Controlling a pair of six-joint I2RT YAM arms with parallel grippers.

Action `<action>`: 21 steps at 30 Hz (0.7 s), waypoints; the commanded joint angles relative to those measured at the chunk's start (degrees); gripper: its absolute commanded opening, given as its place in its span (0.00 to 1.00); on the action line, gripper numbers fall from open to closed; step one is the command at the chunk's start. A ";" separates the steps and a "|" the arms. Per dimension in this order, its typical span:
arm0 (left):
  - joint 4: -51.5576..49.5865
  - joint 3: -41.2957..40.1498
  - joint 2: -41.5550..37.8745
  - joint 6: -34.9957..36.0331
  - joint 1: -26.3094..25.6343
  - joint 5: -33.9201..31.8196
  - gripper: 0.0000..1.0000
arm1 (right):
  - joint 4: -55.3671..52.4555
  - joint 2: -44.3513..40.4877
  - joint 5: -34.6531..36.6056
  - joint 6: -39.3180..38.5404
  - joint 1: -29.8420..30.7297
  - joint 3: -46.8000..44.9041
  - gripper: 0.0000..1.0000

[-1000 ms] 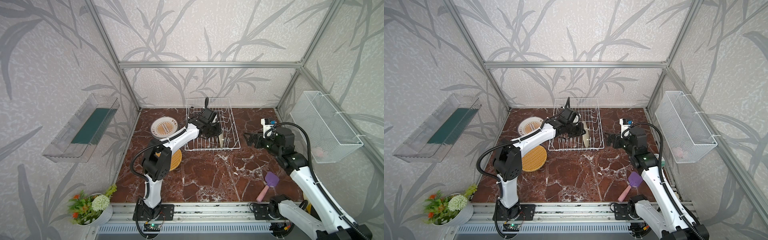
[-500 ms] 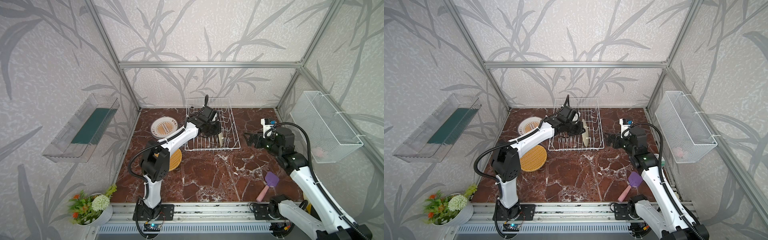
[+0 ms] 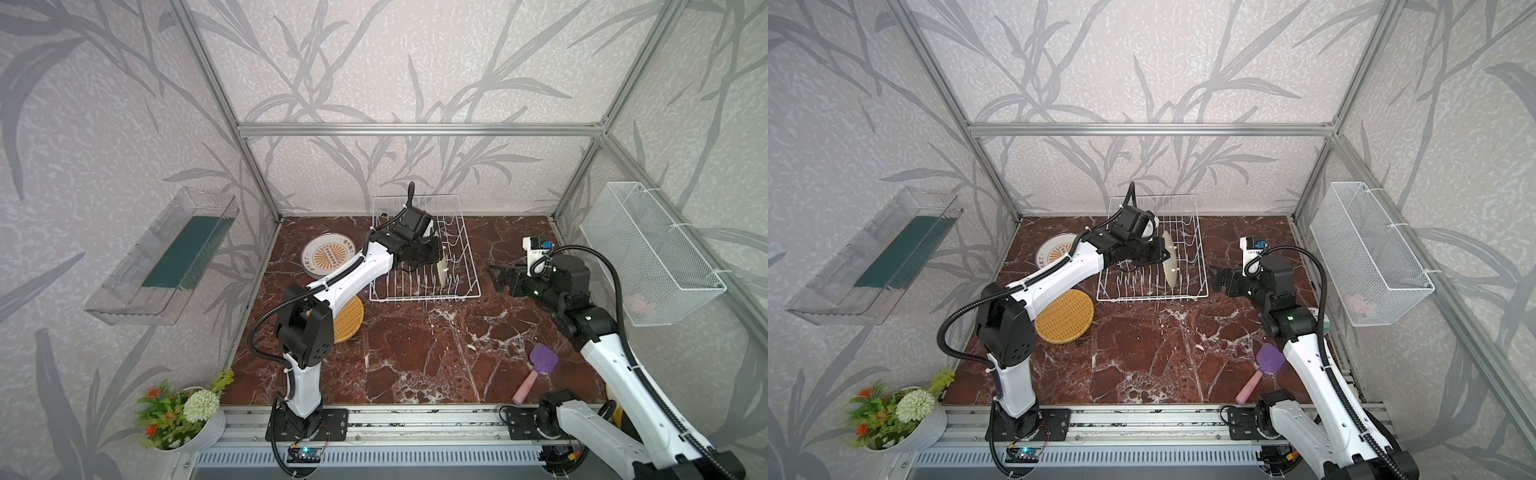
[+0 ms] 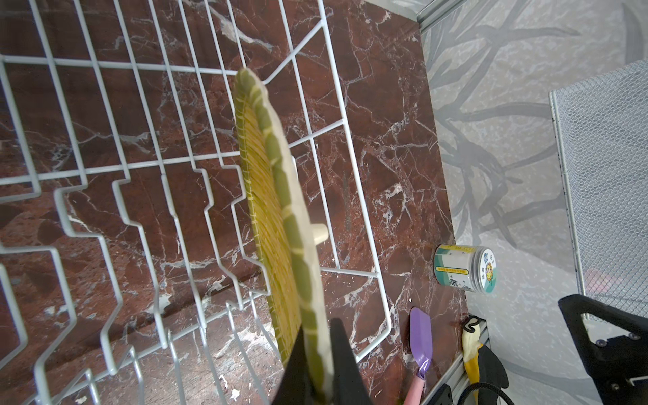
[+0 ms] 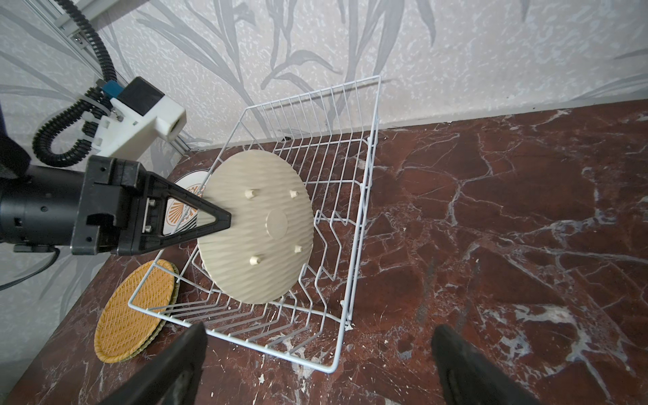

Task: Unload the plates from the dish rack
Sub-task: Pick up a plate from the dish rack, then place the plate among the plates.

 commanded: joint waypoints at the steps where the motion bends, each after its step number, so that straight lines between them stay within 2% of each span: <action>1: -0.73 3.12 -4.52 1.91 -0.18 -1.80 0.00 | -0.01 -0.95 -0.40 0.38 -0.35 1.38 0.99; 4: -1.50 4.16 -5.83 3.50 -0.16 -2.61 0.00 | -0.85 -0.33 -0.25 1.07 -0.36 2.59 0.99; 8: -2.60 5.03 -8.22 9.52 -0.34 -5.12 0.00 | -2.21 0.38 -0.13 3.27 -0.35 3.94 0.99; 17: -5.97 5.87 -10.66 27.93 -0.92 -14.26 0.00 | -1.88 1.58 0.01 9.70 -1.57 5.61 0.99; 21: -2.98 2.07 -13.05 38.36 -2.27 -18.61 0.00 | 0.73 2.99 -1.68 12.76 -1.76 6.48 0.99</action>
